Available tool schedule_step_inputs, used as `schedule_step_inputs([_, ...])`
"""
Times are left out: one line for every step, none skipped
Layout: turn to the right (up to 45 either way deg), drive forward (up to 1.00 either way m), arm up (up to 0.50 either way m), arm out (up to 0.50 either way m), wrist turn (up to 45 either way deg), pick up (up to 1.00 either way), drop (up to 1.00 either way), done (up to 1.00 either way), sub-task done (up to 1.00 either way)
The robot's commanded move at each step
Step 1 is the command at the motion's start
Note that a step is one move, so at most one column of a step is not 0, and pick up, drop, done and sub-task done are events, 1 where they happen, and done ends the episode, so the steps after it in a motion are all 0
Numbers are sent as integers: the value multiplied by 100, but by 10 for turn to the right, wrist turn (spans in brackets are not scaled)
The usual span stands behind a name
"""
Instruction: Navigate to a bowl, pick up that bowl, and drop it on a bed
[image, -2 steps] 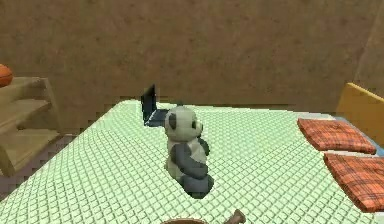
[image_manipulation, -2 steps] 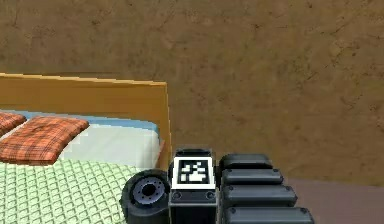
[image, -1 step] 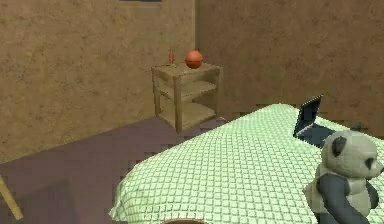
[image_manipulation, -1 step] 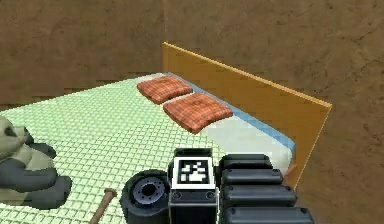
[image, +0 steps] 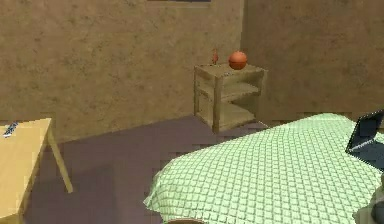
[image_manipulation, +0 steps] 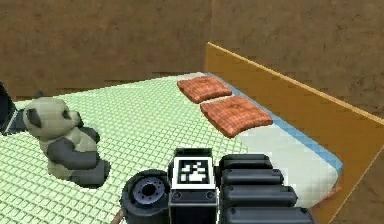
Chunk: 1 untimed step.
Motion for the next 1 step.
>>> schedule_step_inputs([450,0,0,0,0,0,0,0,0])
